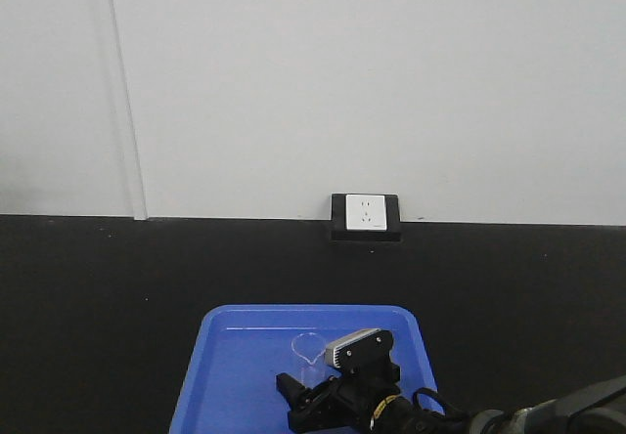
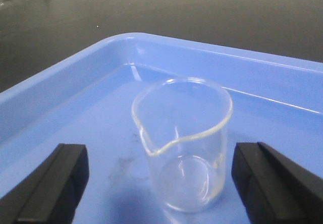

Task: Move beaker to silver tray on left bench
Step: 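Close the right gripper on the beaker's side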

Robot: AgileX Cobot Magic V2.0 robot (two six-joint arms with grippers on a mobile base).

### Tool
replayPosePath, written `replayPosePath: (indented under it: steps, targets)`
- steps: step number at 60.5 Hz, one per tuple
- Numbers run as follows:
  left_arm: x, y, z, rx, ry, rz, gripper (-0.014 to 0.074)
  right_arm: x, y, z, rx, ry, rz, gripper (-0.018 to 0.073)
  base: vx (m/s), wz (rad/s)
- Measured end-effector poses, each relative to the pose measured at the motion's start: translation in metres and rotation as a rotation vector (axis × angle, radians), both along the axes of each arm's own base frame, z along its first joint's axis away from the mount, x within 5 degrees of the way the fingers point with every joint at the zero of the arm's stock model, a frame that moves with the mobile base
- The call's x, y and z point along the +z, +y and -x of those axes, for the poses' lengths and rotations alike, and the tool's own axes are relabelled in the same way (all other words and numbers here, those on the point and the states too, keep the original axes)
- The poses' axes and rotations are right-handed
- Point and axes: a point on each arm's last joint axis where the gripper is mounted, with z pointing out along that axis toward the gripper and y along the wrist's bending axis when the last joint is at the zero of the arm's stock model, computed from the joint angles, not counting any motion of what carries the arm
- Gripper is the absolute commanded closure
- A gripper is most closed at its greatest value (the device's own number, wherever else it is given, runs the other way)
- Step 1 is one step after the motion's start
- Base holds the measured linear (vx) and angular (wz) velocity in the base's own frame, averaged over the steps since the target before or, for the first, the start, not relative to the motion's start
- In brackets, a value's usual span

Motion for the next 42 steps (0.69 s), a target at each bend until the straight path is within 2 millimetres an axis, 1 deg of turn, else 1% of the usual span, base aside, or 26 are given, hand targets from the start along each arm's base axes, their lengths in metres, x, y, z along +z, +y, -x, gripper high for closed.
replayPosePath:
  steps: [5,24,29,42]
  targets:
    - [0.0,0.0,0.0,0.0,0.0,0.0,0.0595,-0.0009,0.0017,-0.0001,0.003,0.0,-0.002,-0.002,0.0,0.0]
    - [0.0,0.0,0.0,0.0,0.0,0.0,0.0595,-0.0017,0.0033,0.0003,-0.004,0.016,-0.023,-0.002,0.0,0.0]
    - [0.0,0.0,0.0,0.0,0.0,0.0,0.0595,-0.0001,0.0029,0.0003,-0.014,0.04,-0.034,-0.002,0.0,0.0]
    - [0.0,0.0,0.0,0.0,0.0,0.0,0.0595,0.0067,0.0007,0.0003,-0.034,0.089,0.006,-0.002,0.0,0.0]
